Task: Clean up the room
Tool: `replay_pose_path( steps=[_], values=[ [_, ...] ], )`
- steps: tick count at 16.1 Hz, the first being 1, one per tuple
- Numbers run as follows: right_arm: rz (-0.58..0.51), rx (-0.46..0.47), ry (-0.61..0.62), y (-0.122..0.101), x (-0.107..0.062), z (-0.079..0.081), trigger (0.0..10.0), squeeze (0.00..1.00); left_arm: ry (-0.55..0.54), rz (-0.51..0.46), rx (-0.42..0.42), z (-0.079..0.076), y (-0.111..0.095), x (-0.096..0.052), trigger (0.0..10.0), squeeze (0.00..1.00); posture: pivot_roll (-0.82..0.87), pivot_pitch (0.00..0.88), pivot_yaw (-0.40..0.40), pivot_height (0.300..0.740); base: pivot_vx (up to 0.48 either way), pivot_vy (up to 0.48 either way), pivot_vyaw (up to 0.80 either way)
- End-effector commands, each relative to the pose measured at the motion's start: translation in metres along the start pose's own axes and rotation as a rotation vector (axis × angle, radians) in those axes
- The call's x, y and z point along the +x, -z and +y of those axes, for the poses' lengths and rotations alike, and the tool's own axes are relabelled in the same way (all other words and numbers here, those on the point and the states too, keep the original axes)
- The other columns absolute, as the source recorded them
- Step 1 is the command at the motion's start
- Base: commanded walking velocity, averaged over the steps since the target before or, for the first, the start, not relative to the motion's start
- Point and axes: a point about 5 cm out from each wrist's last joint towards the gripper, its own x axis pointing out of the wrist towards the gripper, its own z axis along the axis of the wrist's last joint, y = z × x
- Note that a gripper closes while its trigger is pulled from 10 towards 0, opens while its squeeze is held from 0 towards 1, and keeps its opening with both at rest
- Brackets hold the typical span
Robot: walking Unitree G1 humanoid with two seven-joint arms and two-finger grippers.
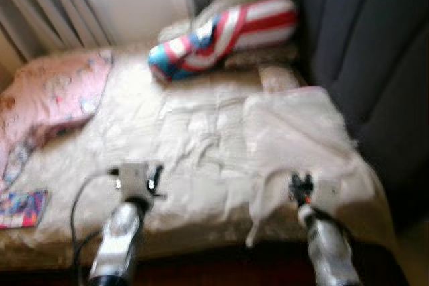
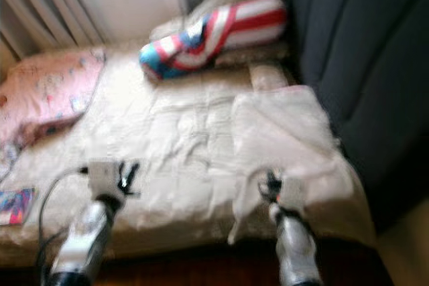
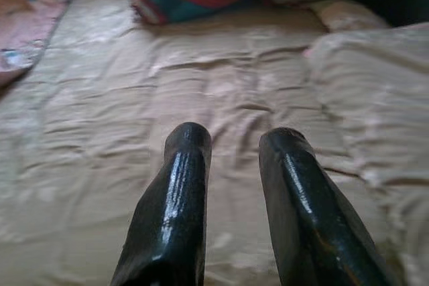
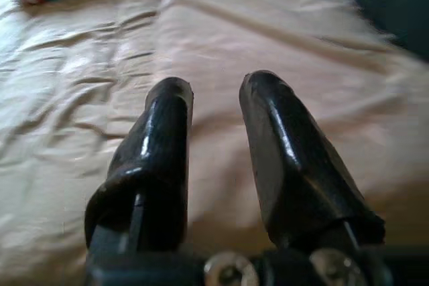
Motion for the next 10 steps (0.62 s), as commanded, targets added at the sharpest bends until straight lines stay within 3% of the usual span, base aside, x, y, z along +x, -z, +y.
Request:
replay_pose_path(
  steps=[1, 9, 10],
  values=[
    [0.005, 0.016, -0.007, 0.0011, 0.0003, 0.0049, 10.0, 0.0, -0.02, -0.01, 0.016, 0.0081, -0.0035, 0.0003, 10.0, 0.0, -0.03, 0.039, 0.104, 0.74, 0.0, 0.0, 0.0],
    [-0.001, -0.007, -0.027, -0.0013, 0.0028, 0.0073, 10.0, 0.0, -0.013, -0.016, -0.012, 0.0032, -0.0044, 0.0025, 10.0, 0.0, -0.03, 0.04, 0.097, 0.74, 0.0, 0.0, 0.0],
    [0.0, -0.016, -0.028, -0.0014, 0.0029, 0.0075, 10.0, 0.0, -0.014, -0.015, -0.011, 0.0035, -0.0042, 0.0025, 10.0, 0.0, -0.04, 0.043, 0.096, 0.74, 0.0, 0.0, 0.8]
  ],
)
